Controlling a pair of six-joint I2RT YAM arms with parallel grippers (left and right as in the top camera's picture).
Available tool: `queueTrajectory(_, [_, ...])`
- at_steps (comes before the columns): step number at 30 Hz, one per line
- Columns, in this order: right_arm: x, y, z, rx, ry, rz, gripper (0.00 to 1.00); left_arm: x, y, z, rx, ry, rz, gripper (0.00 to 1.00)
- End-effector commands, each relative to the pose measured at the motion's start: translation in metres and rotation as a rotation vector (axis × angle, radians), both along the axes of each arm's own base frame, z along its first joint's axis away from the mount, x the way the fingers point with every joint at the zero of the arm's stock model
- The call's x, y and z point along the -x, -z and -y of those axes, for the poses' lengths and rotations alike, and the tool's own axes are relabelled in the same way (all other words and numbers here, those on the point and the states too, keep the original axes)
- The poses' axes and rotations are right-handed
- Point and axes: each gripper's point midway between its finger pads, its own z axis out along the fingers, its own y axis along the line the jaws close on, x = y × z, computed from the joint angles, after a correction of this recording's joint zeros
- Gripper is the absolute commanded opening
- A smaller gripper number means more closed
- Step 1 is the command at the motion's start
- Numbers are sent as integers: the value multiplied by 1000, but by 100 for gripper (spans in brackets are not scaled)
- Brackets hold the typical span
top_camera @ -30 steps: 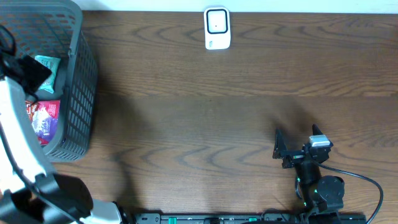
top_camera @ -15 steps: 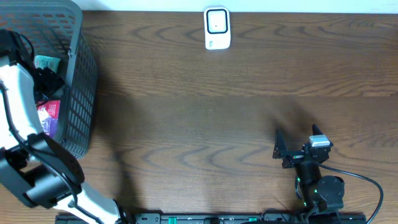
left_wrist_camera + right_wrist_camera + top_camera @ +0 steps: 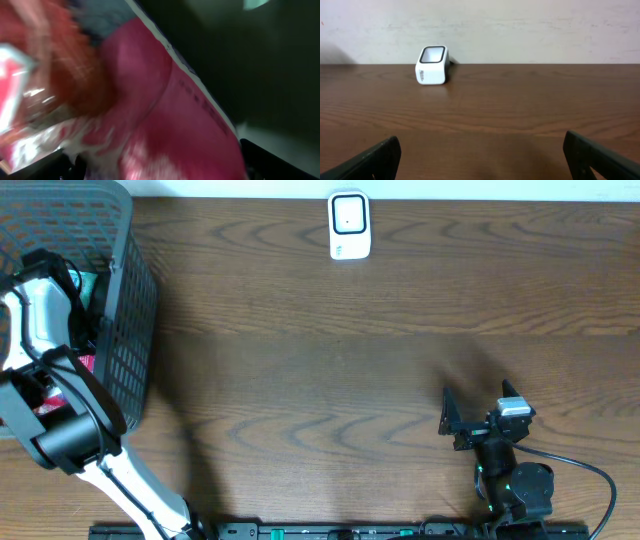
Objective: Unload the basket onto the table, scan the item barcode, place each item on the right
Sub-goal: 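Grasp the purple-pink pack with the left gripper and lift it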
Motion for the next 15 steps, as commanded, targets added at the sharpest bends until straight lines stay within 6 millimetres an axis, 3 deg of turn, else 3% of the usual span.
queueTrajectory(1, [0,1,-1,5,-3,-1,99,4,17,0,19,15,-51,86])
queueTrajectory(3, [0,1,-1,5,-3,-1,99,6,23,2,29,16,-72,62])
queueTrajectory(6, [0,1,-1,5,-3,-1,99,9,26,3,39,16,-89,8])
queueTrajectory(11, [0,1,-1,5,-3,-1,99,11,13,4,36,16,-83,7])
queueTrajectory(15, [0,1,-1,5,-3,-1,99,5,-15,7,35,15,-10,7])
